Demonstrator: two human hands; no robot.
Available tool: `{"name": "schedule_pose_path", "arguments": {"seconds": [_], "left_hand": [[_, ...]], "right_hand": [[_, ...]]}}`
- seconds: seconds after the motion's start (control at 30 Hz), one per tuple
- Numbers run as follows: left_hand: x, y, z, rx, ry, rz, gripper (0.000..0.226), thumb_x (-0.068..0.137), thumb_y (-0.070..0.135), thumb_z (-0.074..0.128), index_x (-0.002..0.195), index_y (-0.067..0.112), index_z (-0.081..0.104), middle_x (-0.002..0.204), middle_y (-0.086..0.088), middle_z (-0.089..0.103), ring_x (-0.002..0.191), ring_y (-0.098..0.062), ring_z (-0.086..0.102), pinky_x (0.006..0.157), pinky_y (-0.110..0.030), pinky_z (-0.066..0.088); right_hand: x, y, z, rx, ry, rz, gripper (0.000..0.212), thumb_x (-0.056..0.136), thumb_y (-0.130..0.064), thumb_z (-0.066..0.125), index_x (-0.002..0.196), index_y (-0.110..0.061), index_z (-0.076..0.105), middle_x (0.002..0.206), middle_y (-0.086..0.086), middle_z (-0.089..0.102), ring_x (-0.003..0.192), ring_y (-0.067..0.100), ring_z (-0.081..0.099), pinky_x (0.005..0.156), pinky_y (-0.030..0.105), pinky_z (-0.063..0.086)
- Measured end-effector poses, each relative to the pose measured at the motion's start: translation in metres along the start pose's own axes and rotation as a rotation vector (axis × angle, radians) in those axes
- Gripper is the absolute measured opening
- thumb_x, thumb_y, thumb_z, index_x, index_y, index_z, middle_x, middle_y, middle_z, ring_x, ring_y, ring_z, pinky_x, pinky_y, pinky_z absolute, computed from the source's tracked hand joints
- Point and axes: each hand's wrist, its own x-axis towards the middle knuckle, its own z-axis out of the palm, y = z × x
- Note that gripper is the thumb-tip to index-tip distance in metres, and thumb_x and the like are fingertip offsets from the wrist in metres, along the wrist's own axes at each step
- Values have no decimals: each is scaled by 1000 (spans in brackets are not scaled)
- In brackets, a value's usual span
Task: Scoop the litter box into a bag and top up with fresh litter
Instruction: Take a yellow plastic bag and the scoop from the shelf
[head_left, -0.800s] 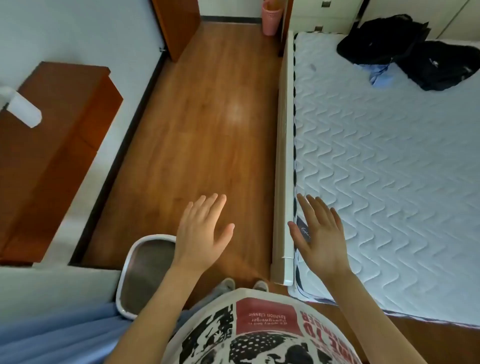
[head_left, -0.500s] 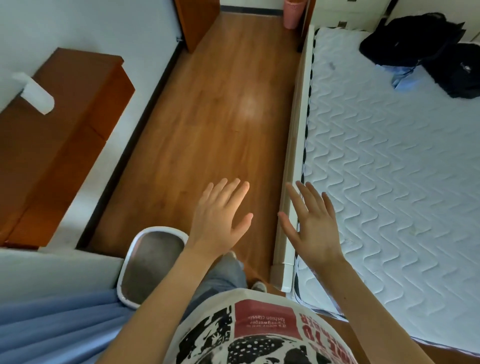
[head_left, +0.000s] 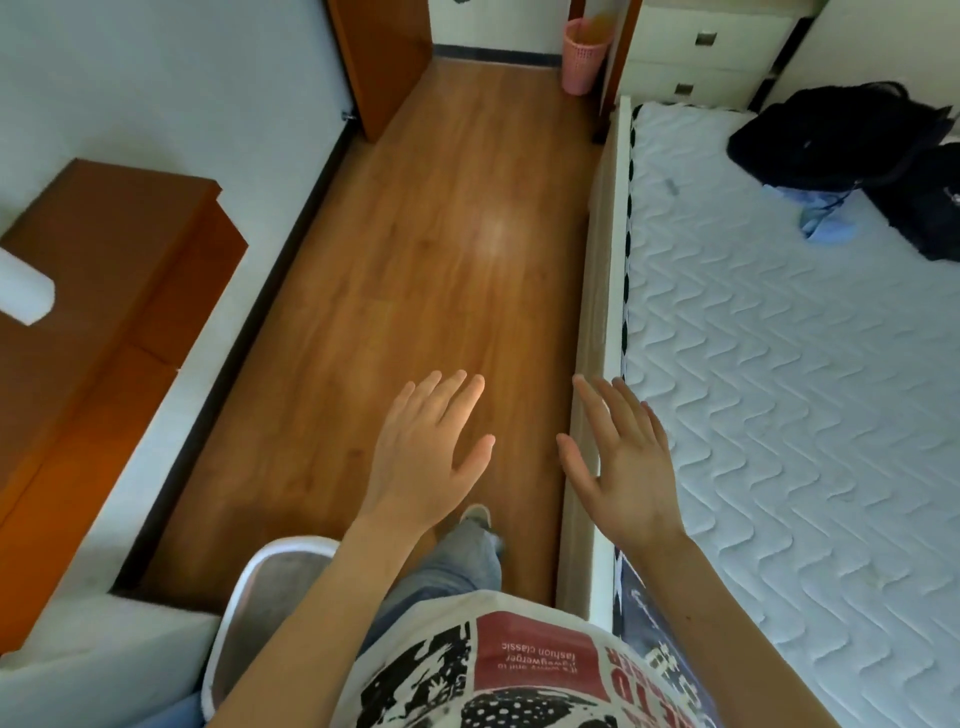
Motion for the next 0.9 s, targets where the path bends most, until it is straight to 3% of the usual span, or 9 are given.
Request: {"name": "schedule_pose_path", "arguments": {"seconds": [0.27, 0.43, 0.67, 0.9], "left_hand": [[159, -70, -31, -61, 13, 69, 52, 94, 43, 39, 134, 13, 53, 130, -3, 59, 121, -21, 52, 99, -39, 45], [242, -83, -28, -57, 17, 107, 51, 93, 42, 39, 130, 12, 56, 123, -4, 61, 115, -22, 53, 93, -34, 46], [354, -73, 14, -61, -57, 90, 50, 93, 47, 36, 129, 18, 57, 123, 0, 62, 114, -17, 56, 94, -26, 39], [516, -65, 9, -82, -26, 38, 51, 93, 45, 38, 131, 16, 56, 126, -1, 60, 116, -18, 54, 95, -35, 47]], "right_hand": [[144, -7, 7, -13, 56, 86, 52, 97, -45, 37, 141, -20, 46, 144, 2, 48, 138, 25, 37, 108, 49, 37], [213, 9, 6, -34, 56, 129, 51, 96, -44, 40, 140, -19, 46, 143, 2, 48, 136, 22, 39, 108, 40, 33], [335, 74, 10, -16, 57, 167, 50, 96, -43, 41, 140, -20, 44, 142, 3, 48, 131, 22, 42, 105, 42, 40], [489, 141, -5, 49, 45, 171, 54, 95, -46, 35, 140, -19, 45, 142, 2, 47, 131, 20, 41, 106, 39, 37]]}}
